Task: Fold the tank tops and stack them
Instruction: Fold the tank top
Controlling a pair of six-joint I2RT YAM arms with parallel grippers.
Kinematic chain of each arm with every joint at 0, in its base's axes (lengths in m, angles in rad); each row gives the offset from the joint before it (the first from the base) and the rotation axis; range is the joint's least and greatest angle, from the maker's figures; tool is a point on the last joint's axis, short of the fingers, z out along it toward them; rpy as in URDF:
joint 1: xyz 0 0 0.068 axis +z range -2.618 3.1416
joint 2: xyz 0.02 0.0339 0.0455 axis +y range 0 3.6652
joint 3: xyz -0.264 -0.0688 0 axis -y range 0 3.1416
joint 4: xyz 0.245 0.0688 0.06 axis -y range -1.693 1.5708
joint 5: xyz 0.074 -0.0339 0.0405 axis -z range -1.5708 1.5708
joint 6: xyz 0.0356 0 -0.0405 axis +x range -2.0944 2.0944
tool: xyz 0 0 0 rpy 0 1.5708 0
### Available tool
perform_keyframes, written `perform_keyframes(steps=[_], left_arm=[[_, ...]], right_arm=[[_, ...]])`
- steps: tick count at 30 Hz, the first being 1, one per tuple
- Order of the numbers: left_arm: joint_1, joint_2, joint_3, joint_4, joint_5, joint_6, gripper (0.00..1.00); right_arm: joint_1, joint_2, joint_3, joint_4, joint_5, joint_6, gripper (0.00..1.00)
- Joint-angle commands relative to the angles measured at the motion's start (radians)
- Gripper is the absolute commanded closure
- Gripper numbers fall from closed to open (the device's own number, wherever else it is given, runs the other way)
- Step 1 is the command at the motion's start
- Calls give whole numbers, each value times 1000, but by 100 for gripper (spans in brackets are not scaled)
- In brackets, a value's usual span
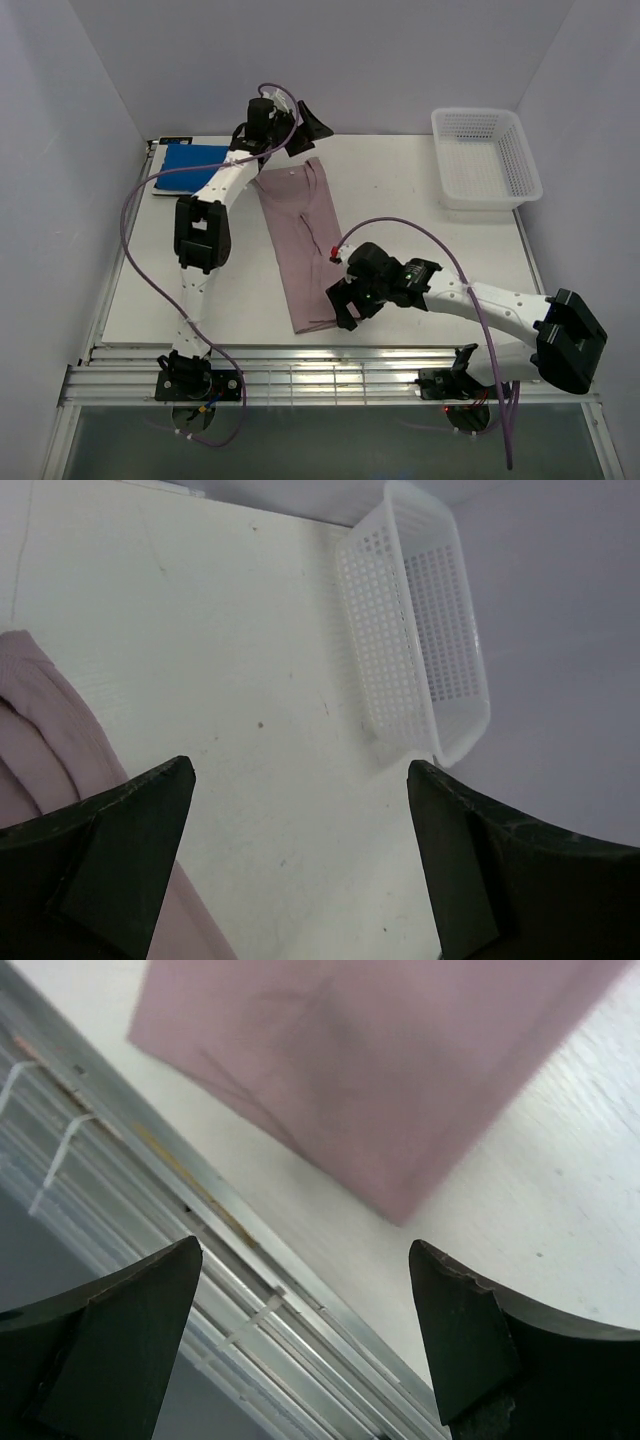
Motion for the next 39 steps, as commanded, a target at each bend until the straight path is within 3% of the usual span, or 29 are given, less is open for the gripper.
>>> perform_keyframes(steps=[1,3,6,10,12,17,21,23,26,30,39], left_arm=[[-19,-329,-143,-71,-9,106,2],[-39,-444,-269,-83,-75,122,2],[-77,-682,-579,-85,-126,113,2],[-161,-969,-1090,-88,-305,-8,2],[-201,-1107,-1231,-86,-318,-47,2],[-264,-1256,-1487,-216,-286,-206,2],[-359,-1319,-1612,-247,-272,-326,2],[-372,-1345,-1639,-270,-286,-346,2],[-378,-1327,-1670,-270,-303,-351,3],[-412,-1229,-1666,-270,-295,-341,19],[-491,-1095,-1679,-267,-306,-360,52]], right_arm=[[-115,-43,-58,30,-49,28,10],[-191,-48,-81,58,-84,23,10],[-280,-63,-130,108,-187,32,10],[-334,-85,-195,202,-305,45,10],[-354,-65,-210,220,-344,40,9],[-374,-33,-247,259,-393,46,4],[-380,-3,-272,297,-411,71,0],[-380,3,-286,326,-439,97,7],[-380,20,-306,357,-421,114,9],[-382,66,-310,381,-381,126,18],[-382,109,-304,397,-365,141,27]])
